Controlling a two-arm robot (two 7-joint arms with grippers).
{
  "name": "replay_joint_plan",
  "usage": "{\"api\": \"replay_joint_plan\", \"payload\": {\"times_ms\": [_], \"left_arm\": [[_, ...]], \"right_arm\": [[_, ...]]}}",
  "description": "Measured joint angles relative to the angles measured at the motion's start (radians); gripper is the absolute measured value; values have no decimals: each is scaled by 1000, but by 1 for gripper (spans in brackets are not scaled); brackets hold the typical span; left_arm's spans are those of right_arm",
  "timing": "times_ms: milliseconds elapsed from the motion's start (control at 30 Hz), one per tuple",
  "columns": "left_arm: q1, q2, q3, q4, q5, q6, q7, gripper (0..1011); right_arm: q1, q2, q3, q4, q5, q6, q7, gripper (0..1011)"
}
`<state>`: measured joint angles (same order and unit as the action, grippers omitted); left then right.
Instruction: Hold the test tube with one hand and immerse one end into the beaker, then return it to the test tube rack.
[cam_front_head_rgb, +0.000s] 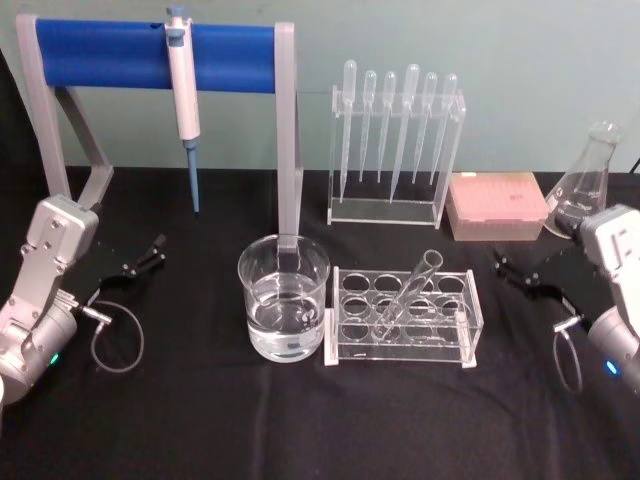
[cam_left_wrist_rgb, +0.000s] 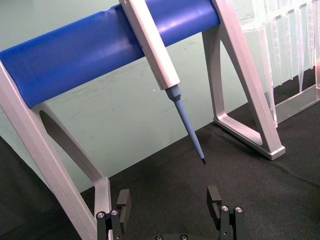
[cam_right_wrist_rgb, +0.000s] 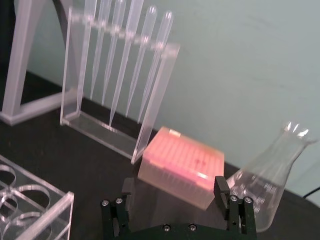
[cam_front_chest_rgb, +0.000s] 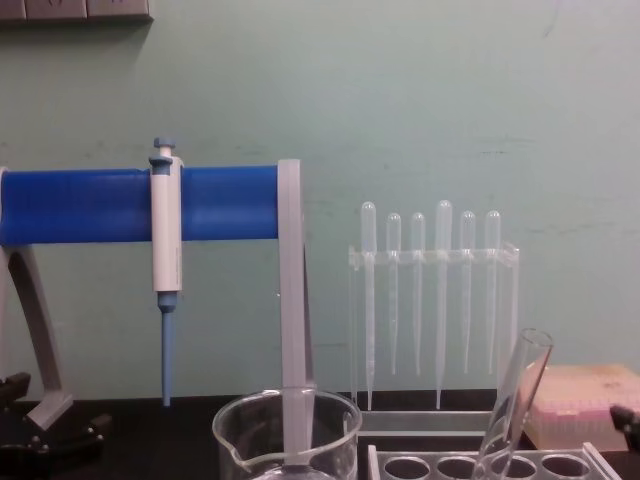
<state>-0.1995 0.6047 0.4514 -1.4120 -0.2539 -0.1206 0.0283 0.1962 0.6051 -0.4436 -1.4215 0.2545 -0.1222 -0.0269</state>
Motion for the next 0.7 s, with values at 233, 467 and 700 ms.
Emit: {"api": "replay_joint_plan", "payload": {"times_ms": [233,467,700], "left_arm": [[0,0,0,0,0,0,0,1000],[0,0,0,0,0,0,0,1000],[0,0,0,0,0,0,0,1000]], "right_arm": [[-30,10,47,-75,28,-6,19,1003],[-70,29,98,-175,69,7,45,1003],[-123,69,141,-243,135,35,120,1003]]}}
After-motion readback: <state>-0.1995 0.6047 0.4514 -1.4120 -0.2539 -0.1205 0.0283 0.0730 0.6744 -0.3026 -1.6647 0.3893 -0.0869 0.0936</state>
